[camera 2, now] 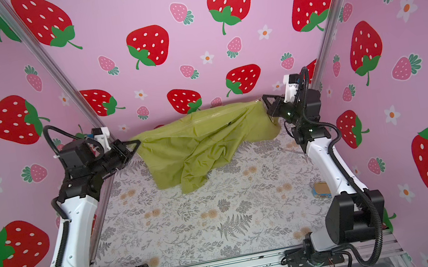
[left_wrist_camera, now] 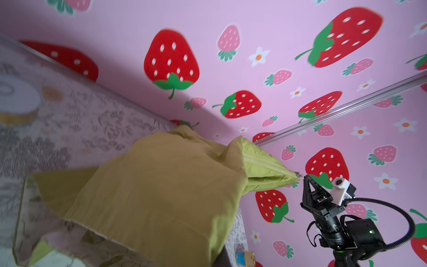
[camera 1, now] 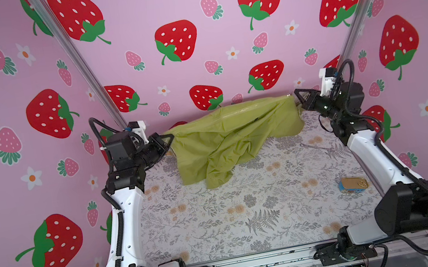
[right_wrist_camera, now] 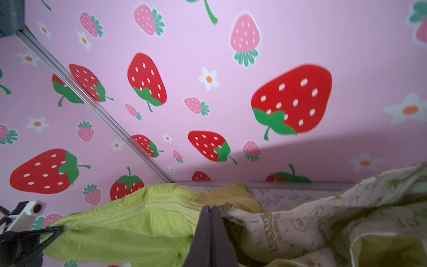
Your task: Zip up the jacket
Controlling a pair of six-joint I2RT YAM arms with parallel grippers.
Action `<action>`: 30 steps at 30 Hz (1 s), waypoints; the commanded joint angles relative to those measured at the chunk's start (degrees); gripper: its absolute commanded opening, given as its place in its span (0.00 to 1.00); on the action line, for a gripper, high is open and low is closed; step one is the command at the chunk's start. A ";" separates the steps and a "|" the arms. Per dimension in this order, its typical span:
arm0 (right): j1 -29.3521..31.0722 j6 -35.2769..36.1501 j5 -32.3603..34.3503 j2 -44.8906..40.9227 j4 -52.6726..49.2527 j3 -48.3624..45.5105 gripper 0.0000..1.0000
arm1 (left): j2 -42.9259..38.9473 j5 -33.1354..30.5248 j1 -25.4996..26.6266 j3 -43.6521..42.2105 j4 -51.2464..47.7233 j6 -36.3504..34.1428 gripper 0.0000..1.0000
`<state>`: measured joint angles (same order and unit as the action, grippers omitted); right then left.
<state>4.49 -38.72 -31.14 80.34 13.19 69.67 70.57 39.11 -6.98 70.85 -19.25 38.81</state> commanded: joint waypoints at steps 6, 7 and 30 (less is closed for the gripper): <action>-0.33 4.82 3.66 -2.83 -7.02 -22.47 0.00 | -3.82 -7.07 0.61 -23.28 -0.31 -2.43 0.00; -0.40 5.28 4.54 -2.34 -7.67 -23.23 0.00 | -3.61 -7.42 0.59 -24.68 0.44 -2.34 0.00; -0.47 12.59 36.88 -3.54 -18.68 -13.99 0.86 | -18.90 -38.03 0.61 -18.74 -2.64 -12.71 0.99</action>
<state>4.32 -27.83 -5.13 80.60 -3.81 53.76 56.03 9.78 -6.46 50.87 -24.64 30.39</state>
